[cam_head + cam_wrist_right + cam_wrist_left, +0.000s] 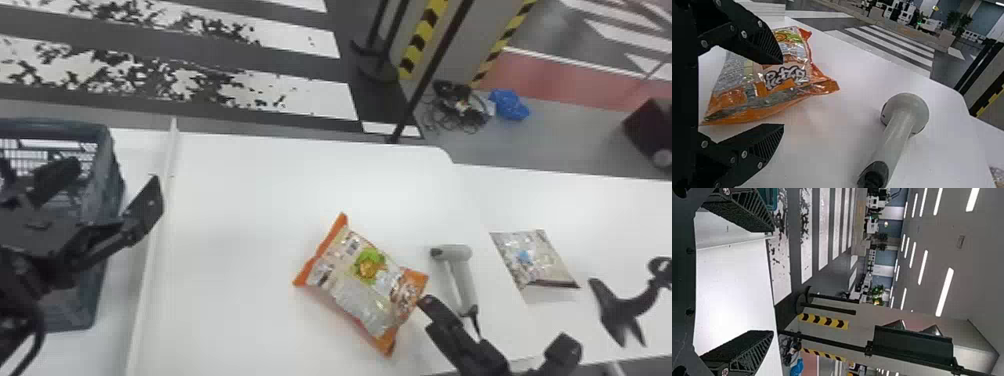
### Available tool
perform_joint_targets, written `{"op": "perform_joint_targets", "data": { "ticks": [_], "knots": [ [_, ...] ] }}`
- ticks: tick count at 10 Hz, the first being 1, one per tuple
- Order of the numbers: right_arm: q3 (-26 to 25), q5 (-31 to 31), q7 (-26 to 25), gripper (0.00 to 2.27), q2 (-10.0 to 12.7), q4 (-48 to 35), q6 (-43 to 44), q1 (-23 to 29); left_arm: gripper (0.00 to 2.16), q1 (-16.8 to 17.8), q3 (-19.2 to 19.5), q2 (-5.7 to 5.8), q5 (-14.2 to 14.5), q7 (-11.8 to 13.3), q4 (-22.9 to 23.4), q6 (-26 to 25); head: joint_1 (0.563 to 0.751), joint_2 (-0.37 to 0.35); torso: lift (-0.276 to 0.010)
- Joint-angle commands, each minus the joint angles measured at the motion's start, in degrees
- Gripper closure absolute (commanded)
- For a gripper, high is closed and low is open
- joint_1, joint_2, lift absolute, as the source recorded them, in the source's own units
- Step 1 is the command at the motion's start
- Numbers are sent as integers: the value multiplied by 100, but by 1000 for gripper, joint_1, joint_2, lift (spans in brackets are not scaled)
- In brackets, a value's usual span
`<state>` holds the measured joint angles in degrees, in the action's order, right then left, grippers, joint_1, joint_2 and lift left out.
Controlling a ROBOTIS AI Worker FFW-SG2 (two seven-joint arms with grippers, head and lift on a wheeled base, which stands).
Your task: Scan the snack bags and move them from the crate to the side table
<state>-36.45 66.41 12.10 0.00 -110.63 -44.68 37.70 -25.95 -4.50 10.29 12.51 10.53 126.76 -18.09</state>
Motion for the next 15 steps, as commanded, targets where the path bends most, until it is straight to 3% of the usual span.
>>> {"op": "perform_joint_targets", "data": {
  "ticks": [1,5,6,7,8,9,11,13,15],
  "knots": [
    [-38,-1060,583,56,-123,-64,25,-395,66,-42,-7,9,-12,1,33,2,695,-327,-87],
    [516,-2141,2183,127,-756,-283,429,-685,66,-86,-33,9,-73,-8,68,-16,695,-305,-87],
    [744,-2519,2508,255,-958,-292,412,-746,66,-86,-69,9,-117,-25,68,-16,695,-282,-87],
    [1017,-2914,2780,650,-1151,-283,412,-782,66,-86,-95,9,-144,-25,68,-16,695,-255,-87],
    [1201,-3187,3000,1673,-1274,-283,376,-808,66,-86,-95,9,-161,-25,77,-33,695,-232,-87],
    [1395,-3398,3176,2169,-1397,-275,359,-843,66,-103,-104,9,-170,-25,68,-51,695,-212,-87],
    [1562,-3741,3185,2236,-1485,-187,781,-1010,66,-183,-148,9,-267,-25,68,-51,695,-191,-87],
    [1447,-3741,3079,2236,-1714,112,939,-1353,66,-314,-156,9,-319,-34,77,-16,695,-201,-87],
    [1403,-3811,3009,2236,-2092,719,1255,-1704,66,-420,-200,0,-451,-51,103,2,695,-232,-87]
  ]
}}
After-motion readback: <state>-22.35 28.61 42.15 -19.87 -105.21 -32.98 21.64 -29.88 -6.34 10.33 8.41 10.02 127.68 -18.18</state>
